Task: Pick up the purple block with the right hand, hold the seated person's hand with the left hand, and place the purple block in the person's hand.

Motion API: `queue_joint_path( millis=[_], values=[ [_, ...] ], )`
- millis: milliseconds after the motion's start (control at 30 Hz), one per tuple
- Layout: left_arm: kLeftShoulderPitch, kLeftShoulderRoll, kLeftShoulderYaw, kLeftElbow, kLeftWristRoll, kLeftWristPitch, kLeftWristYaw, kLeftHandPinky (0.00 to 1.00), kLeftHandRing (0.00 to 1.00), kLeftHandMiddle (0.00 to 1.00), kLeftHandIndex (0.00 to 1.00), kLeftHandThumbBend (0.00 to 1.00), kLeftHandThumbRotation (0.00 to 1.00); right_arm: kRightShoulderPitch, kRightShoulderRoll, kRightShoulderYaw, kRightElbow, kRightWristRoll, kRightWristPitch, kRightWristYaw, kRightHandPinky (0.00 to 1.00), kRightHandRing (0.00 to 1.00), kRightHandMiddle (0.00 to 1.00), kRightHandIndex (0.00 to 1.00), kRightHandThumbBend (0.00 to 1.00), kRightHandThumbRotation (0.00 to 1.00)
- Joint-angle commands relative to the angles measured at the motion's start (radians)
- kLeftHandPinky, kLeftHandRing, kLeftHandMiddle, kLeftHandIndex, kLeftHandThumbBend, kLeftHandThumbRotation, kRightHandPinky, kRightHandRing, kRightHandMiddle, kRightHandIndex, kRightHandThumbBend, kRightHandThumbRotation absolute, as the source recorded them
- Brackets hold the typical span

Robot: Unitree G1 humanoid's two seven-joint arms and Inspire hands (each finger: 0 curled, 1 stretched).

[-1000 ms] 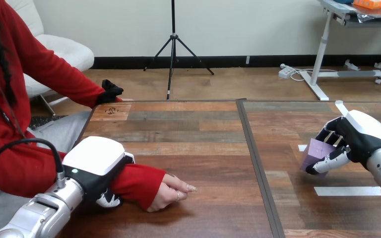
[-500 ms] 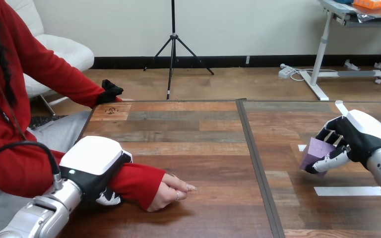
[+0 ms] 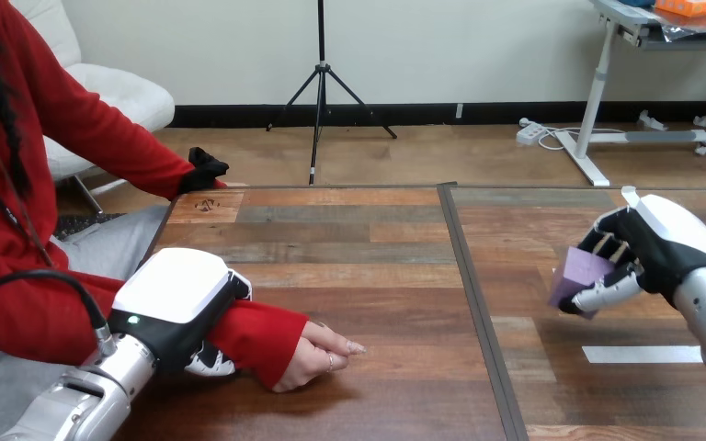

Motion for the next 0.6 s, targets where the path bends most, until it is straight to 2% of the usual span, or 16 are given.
queue_joint_path(
  millis=[0,300,567],
  values=[
    [-0.031,-0.023,0.047,-0.037,-0.043,0.002,0.051,0.32,0.37,0.40,0.42,0.63,0.05,-0.027,0.018,-0.041,-0.096,0.020,0.021,0.000,0.38,0.43,0.48,0.50,0.68,0.00],
    [-0.013,-0.056,0.082,-0.083,-0.091,0.018,0.084,0.33,0.37,0.41,0.42,0.65,0.06,-0.014,0.031,-0.053,-0.159,0.031,0.043,0.008,0.39,0.45,0.50,0.50,0.68,0.00],
    [-0.002,-0.082,0.107,-0.130,-0.125,0.036,0.086,0.32,0.37,0.40,0.42,0.63,0.06,-0.004,0.040,-0.059,-0.206,0.034,0.037,0.004,0.36,0.41,0.47,0.49,0.69,0.00]
  ],
)
